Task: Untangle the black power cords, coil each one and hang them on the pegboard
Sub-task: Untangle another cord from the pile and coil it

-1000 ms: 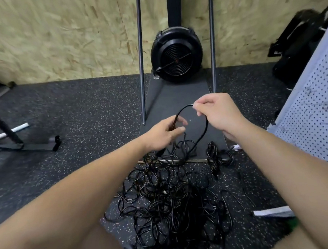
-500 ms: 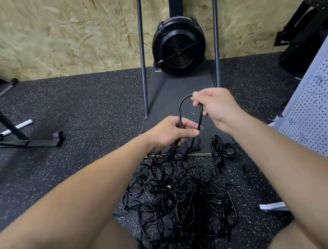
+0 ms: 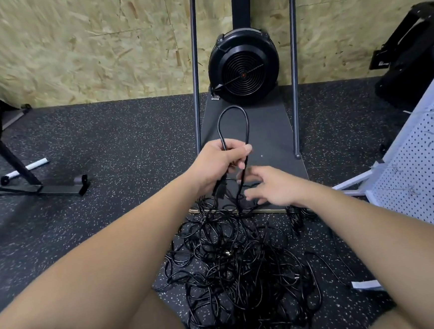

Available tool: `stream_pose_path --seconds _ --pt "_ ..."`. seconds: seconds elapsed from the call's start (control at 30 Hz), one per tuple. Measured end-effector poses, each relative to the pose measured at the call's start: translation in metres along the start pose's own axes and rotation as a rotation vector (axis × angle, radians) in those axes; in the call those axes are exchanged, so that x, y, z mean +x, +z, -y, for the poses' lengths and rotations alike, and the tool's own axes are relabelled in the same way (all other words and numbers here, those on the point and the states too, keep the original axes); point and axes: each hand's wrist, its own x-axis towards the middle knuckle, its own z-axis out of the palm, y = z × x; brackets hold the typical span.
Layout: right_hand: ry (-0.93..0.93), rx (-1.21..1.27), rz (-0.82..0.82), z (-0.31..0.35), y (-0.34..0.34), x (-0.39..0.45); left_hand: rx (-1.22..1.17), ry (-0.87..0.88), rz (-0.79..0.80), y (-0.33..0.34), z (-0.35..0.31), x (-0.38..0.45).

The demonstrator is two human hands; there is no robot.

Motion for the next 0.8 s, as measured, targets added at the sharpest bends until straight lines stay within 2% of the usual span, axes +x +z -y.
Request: stream_pose_path --seconds 0.17,0.27,0.33,0.43,0.5,0.57,0.7,0.8 --pt "-0.023 0.087 -0.179 0.018 -0.015 -0.003 0.026 0.028 -0.056 -0.015 -0.005 -0.003" --pt "-0.116 0.105 -0.394 0.033 -0.039 -0.013 0.204 0.009 -0.091 -0.025 0.001 -0.007" --pt "-0.182 0.193 -0.519 0.043 -0.053 -0.018 0.363 -0.008 -0.050 -0.031 0.008 -0.011" --pt "-0.289 0.432 -0.620 0.053 -0.068 -0.018 0.512 -0.022 0.112 -0.030 0.014 -0.017" --pt "-0.344 0.550 -0.628 0.058 -0.072 -0.018 0.546 0.025 0.146 -0.023 0.018 -0.018" --pt "-0.359 0.592 -0.615 0.060 -0.073 -0.019 0.600 0.081 0.067 -0.015 0.017 -0.015" --pt "-0.307 0.590 -0.624 0.055 -0.076 -0.023 0.671 0.080 -0.058 -0.010 0.005 -0.013" --pt "-0.242 0.586 -0.515 0.043 -0.078 -0.028 0.608 0.061 -0.114 -0.013 0.003 -0.013"
